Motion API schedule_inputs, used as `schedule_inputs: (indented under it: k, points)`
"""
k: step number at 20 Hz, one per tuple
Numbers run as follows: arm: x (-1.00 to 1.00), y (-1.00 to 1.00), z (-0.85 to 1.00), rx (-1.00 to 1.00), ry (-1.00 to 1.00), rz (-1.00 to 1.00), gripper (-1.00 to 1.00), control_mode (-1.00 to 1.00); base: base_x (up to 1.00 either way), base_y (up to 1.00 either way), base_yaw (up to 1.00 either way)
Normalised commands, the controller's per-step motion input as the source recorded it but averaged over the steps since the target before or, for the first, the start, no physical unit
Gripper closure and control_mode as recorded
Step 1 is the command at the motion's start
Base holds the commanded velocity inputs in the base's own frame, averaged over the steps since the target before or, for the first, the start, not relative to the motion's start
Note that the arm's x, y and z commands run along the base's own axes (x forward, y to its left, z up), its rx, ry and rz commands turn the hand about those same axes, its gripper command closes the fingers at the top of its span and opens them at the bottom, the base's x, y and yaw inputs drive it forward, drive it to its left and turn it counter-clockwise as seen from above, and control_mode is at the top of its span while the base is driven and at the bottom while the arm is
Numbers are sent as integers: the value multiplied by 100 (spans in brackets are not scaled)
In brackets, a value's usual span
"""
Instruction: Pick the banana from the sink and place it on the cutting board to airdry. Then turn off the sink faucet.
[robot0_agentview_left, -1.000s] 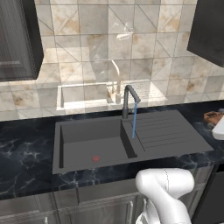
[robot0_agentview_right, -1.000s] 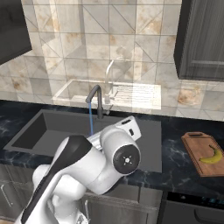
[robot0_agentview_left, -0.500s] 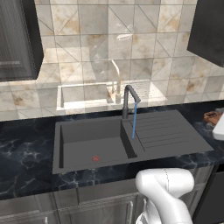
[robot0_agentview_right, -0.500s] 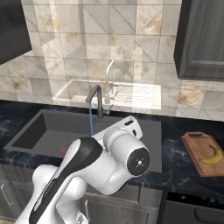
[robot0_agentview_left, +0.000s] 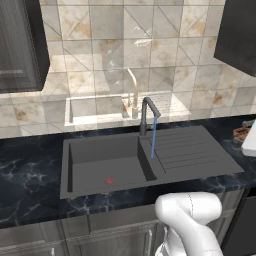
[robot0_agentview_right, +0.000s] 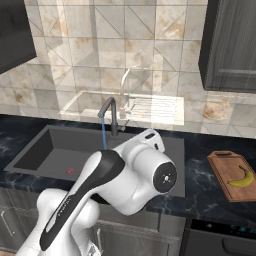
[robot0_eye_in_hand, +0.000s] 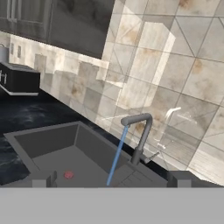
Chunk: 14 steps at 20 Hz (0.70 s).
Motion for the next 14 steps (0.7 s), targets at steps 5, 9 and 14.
schedule_inputs:
  k: [5, 9, 14]
  points:
    - [24, 17, -1, -4, 0, -3, -100, -100, 0, 0, 0]
    - [17, 18, -2, -3, 0, -5, -100, -100, 0, 0, 0]
    - [23, 17, -9, -3, 0, -5, -100, -100, 0, 0, 0]
